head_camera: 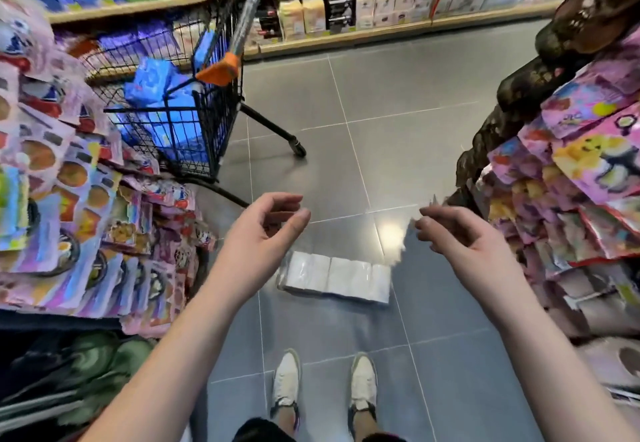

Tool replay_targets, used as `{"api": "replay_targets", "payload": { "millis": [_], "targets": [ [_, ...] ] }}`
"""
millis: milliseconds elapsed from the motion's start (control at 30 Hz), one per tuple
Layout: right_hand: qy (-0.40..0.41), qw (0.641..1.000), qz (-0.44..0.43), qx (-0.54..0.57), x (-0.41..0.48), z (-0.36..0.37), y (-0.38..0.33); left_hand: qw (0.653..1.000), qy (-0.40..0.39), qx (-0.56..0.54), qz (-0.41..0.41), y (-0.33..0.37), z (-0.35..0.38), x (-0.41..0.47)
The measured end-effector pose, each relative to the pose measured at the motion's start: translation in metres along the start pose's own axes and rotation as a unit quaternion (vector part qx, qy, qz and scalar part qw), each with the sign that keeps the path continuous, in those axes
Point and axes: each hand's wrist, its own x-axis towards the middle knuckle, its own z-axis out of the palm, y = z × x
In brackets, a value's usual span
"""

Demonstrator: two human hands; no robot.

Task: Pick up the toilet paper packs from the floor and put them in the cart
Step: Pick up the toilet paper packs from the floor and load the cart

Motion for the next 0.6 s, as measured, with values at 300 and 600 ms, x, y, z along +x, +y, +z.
{"api": "replay_targets", "payload": {
  "millis": [300, 600],
  "targets": [
    [0.024, 0.994, 0.091, -0.056, 0.108, 0.057, 0.188, 0.996, -0.019, 0.040, -0.073, -0.182, 0.075, 0.115],
    [0.005, 0.981, 0.167, -0.100, 0.176, 0.121, 0.404, 0.986, -0.030, 0.041, -0.158, -0.393, 0.163, 0.180]
  ]
}}
